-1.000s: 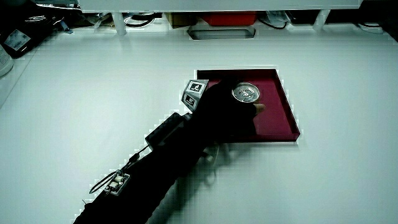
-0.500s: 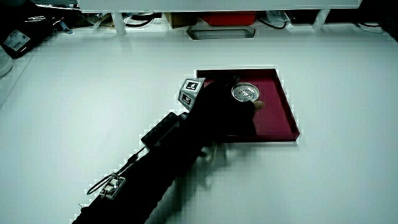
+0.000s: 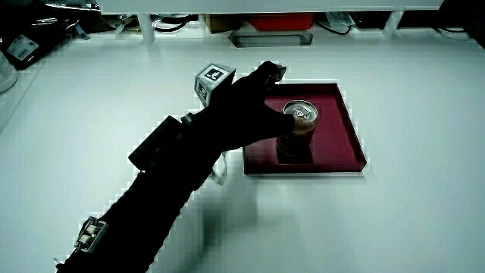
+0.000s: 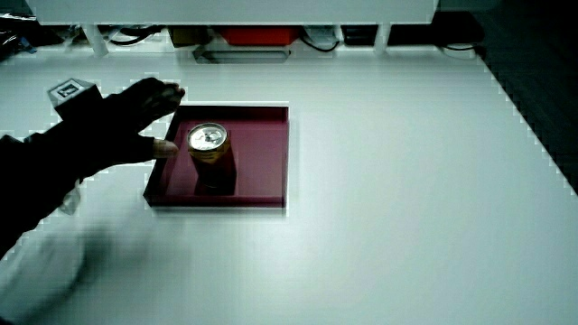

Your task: Place red bull into plate

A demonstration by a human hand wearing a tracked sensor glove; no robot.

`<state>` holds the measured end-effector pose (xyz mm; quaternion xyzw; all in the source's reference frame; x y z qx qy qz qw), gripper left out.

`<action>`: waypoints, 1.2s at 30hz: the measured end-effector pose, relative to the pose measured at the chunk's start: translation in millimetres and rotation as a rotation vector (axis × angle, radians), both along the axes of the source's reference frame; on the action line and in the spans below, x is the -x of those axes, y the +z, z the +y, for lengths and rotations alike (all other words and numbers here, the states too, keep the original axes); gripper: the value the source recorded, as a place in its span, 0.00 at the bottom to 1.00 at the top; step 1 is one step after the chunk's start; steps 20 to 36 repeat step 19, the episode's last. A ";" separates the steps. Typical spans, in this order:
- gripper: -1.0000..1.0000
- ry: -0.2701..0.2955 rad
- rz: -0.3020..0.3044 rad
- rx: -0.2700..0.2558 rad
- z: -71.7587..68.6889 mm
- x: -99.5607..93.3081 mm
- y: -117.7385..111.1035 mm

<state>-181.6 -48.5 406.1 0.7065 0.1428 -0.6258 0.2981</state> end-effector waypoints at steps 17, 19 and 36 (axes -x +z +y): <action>0.00 0.052 -0.105 -0.154 -3.5 47.1 -45.6; 0.00 0.023 -0.106 -0.131 -0.5 52.6 -52.2; 0.00 0.023 -0.106 -0.131 -0.5 52.6 -52.2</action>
